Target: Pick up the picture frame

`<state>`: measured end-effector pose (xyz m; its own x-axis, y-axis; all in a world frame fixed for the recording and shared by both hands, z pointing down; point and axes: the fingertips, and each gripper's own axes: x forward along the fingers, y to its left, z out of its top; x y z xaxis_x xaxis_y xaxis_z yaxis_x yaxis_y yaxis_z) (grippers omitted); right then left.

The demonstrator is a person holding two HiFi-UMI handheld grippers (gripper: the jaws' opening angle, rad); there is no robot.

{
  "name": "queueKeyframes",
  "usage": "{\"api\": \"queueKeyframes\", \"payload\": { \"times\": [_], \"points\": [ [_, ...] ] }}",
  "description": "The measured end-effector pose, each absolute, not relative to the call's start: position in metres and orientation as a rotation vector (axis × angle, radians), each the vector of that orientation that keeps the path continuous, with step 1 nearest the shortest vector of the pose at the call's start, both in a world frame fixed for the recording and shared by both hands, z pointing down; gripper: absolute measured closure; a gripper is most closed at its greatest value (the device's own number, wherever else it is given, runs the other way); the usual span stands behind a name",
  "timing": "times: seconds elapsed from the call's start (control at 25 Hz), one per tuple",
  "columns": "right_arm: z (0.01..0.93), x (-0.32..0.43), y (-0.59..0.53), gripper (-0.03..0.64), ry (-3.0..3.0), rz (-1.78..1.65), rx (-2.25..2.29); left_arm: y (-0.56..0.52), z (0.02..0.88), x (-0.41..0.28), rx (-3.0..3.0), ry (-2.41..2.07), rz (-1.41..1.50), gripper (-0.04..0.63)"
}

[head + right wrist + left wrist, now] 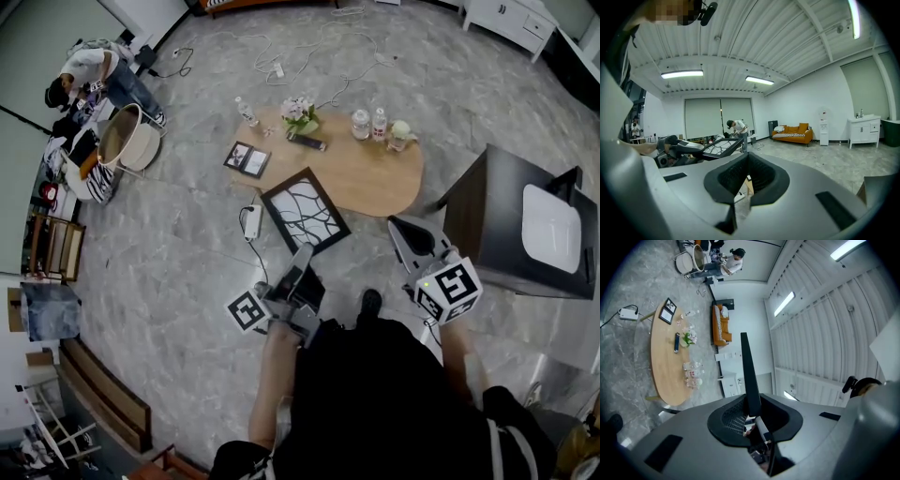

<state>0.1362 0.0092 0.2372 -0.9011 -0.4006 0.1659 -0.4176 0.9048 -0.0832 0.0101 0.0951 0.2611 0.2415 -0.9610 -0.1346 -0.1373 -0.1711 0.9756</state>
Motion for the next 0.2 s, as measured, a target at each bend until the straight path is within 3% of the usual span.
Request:
{"api": "queueKeyframes", "payload": {
  "times": [0.2],
  "points": [
    [0.233,0.134,0.023,0.604,-2.922,0.162,0.642,0.107,0.257,0.003,1.542,-1.065,-1.08,0.522]
  ]
}}
